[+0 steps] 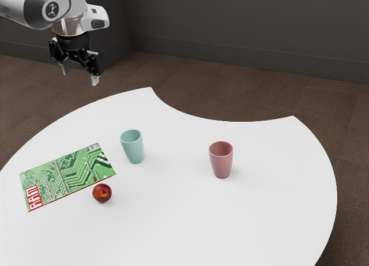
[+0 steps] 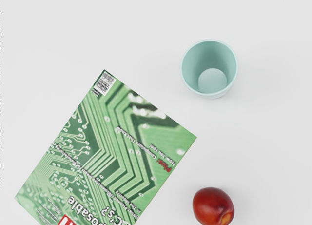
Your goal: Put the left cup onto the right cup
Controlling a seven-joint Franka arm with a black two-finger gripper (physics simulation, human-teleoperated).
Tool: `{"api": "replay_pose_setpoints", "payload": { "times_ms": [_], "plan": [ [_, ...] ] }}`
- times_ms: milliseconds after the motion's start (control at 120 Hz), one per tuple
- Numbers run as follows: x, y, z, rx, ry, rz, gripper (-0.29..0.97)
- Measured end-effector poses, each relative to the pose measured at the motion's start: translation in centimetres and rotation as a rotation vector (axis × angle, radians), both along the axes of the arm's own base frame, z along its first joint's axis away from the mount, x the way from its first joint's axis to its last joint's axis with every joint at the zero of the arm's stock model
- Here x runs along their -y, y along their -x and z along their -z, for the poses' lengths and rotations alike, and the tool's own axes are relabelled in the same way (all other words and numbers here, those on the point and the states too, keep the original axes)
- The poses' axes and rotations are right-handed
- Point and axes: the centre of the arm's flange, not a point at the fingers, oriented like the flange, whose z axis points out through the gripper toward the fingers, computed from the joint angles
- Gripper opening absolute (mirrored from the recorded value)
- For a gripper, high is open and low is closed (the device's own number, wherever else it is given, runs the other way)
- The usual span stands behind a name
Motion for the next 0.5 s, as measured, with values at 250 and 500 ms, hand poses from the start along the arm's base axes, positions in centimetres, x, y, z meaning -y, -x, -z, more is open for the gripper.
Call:
{"api": "replay_pose_setpoints", "payload": {
  "times_ms": [250, 500],
  "plan": [
    [-0.2, 0.0, 0.0, 0.003, 0.001, -0.006, 0.68],
    [0.6, -1.5, 7.8, -0.137, 0.041, -0.004, 0.68]
  ]
}}
